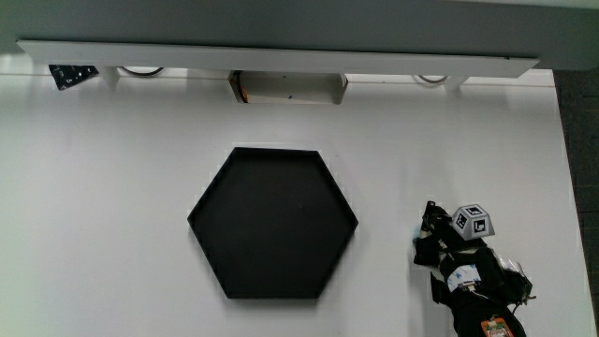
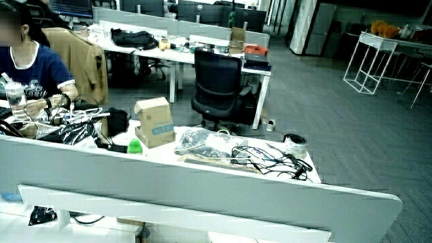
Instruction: Place teacup on desk
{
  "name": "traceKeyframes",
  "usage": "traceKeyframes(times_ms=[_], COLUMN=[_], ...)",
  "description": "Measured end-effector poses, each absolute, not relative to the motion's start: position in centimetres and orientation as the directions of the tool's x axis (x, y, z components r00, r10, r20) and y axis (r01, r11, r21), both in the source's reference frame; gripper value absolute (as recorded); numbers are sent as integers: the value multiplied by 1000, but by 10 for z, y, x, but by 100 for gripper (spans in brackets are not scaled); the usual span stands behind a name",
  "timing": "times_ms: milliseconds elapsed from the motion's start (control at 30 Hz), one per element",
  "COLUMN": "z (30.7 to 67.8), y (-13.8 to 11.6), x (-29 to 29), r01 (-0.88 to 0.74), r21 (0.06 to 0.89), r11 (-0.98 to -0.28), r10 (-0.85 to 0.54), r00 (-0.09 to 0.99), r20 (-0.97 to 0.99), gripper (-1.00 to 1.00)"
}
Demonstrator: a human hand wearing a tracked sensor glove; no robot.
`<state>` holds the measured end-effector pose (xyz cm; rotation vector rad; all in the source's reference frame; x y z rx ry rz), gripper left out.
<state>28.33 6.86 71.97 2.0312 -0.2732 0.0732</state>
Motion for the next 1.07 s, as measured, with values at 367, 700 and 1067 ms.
traceKeyframes(times_ms=[367, 700, 1067], z=[724, 737, 728], y=[71, 83, 88], x=[288, 298, 300], r01=[-236, -234, -252], r21=[873, 884, 862], r11=[-426, -405, -440], r10=[-93, -20, -14], r00=[972, 969, 961], r20=[218, 247, 275], gripper=[-43, -71, -100])
